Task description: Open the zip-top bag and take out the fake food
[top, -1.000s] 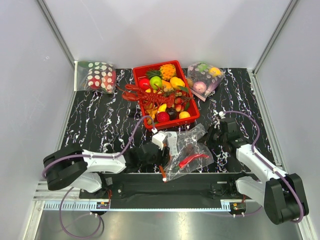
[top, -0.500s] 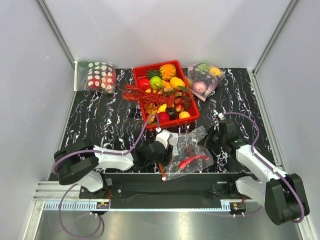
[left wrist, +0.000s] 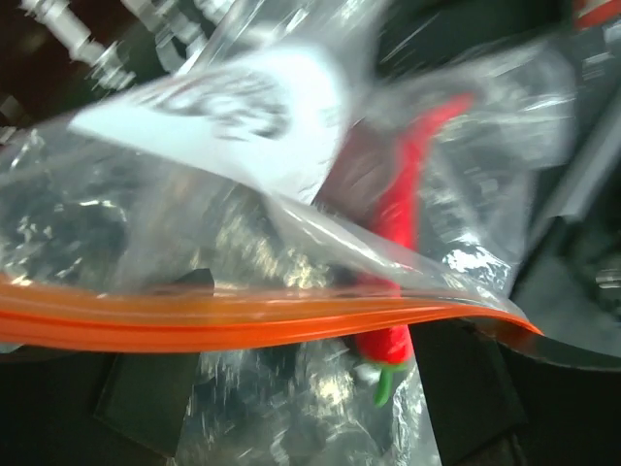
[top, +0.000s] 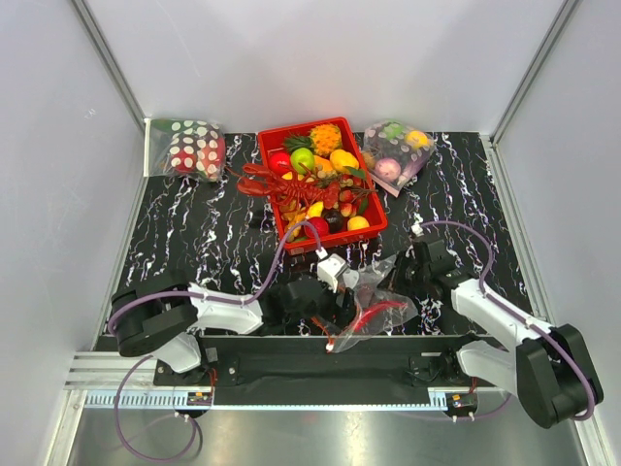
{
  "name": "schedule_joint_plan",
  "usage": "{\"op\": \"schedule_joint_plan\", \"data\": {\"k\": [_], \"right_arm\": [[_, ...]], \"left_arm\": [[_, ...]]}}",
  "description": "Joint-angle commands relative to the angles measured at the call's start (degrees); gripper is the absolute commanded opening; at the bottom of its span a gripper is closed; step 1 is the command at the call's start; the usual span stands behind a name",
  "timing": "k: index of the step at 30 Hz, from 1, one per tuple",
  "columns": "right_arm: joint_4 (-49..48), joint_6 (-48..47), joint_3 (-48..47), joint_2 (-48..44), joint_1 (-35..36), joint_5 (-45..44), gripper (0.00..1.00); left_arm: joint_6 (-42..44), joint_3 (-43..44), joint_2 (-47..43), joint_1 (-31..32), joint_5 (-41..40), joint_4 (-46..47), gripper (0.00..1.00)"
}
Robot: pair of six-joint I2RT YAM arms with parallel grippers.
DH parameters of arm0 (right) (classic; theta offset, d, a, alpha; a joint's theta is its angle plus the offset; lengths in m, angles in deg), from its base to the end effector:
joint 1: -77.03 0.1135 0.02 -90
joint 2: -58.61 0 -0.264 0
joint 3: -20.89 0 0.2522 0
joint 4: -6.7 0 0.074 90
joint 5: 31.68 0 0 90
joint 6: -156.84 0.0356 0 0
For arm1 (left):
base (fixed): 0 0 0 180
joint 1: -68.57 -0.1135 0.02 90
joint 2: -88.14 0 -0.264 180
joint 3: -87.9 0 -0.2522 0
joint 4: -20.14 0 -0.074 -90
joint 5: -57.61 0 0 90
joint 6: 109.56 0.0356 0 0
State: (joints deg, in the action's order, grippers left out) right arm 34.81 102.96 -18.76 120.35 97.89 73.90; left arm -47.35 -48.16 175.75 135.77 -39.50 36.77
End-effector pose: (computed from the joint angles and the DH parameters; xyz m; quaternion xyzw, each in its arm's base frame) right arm 0.1816 0.0794 0.1680 0.0780 0.9295 0.2729 0.2356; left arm 0.1160 -0.2645 0.1534 0.2565 0.8123 -0.3485 0.3911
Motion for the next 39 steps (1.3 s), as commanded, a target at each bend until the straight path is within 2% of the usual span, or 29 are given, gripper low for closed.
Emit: {"op": "schedule_joint_plan", "data": {"k": [1,9,23,30,39], "right_arm": [[-2.7,1.2,0.5,1.2,2.2,-1.3,0.00],[-5.5,3.3,1.2,2.4,4.8,-0.6,0.00],[-6.5,4.6,3.7,-0.6,5.1,2.4,0.00],[-4.8,4.8,4.4,-3.6,5.1,1.8,0.00],[-5.1,5.2,3.9,-3.6,5.1,1.7,0.00]], "left_arm": [[1.9,0.1,-0.5,0.3,3.0,12.0,0.87],[2.0,2.8,4.5,0.3,3.2,11.4,0.89],[4.5,7.8,9.1,0.7,-3.3,5.7,0.89],[4.9,8.6,9.8,0.7,-4.8,2.2,0.84],[5.3,5.9,9.1,0.7,-6.3,1.4,0.63]]}}
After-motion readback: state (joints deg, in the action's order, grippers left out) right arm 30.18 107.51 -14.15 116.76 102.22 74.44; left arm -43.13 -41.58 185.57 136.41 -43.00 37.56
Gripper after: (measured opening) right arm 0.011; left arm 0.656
